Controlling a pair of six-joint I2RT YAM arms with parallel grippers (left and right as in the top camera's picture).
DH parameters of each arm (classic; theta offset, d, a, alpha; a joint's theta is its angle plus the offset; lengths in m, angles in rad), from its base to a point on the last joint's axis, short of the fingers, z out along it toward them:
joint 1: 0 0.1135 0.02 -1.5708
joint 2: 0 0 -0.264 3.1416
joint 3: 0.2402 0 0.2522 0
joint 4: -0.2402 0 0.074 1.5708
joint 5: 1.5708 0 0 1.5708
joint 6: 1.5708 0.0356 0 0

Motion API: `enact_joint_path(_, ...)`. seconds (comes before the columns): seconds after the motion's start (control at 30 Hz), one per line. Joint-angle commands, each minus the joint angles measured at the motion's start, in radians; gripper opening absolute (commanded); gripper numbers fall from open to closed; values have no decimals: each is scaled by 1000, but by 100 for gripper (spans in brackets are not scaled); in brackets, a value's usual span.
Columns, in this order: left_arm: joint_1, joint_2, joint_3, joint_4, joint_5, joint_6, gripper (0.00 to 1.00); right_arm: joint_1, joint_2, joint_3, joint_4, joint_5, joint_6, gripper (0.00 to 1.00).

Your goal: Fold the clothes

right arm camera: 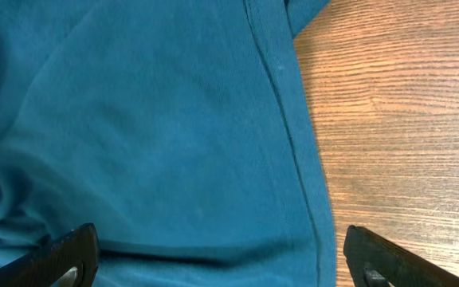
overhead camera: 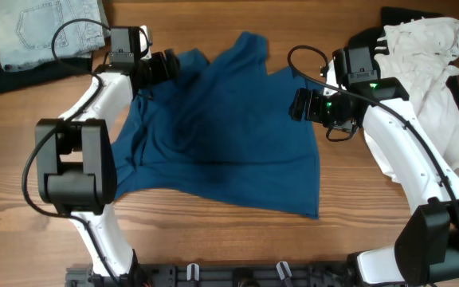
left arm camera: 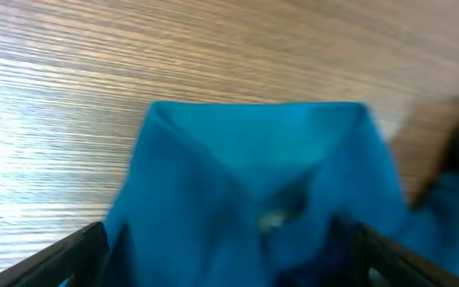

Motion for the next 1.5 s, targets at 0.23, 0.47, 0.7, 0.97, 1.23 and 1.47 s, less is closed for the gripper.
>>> enact_joint_path(0.23,34,81,25,-37,-43,109,48,1,10,22,0,-6,-18,95)
enact_joint_path(0.47,69,76,26,-3,-180,41,4,1,10,13,72,69,21,41)
enact_joint_path(0.7,248,76,26,-63,-199,-126,4,2,120,11,177,13,59,38)
enact_joint_path(0.97,367,76,26,-105,-132,-129,4,7,337,12,271,13,64,67)
enact_joint_path(1.23,517,76,26,-150,-145,-258,4,-30,357,49,277,158,85,70)
enact_joint_path(1.47,593,50,26,-159,26,-256,8,-56,357,92,297,156,61,70)
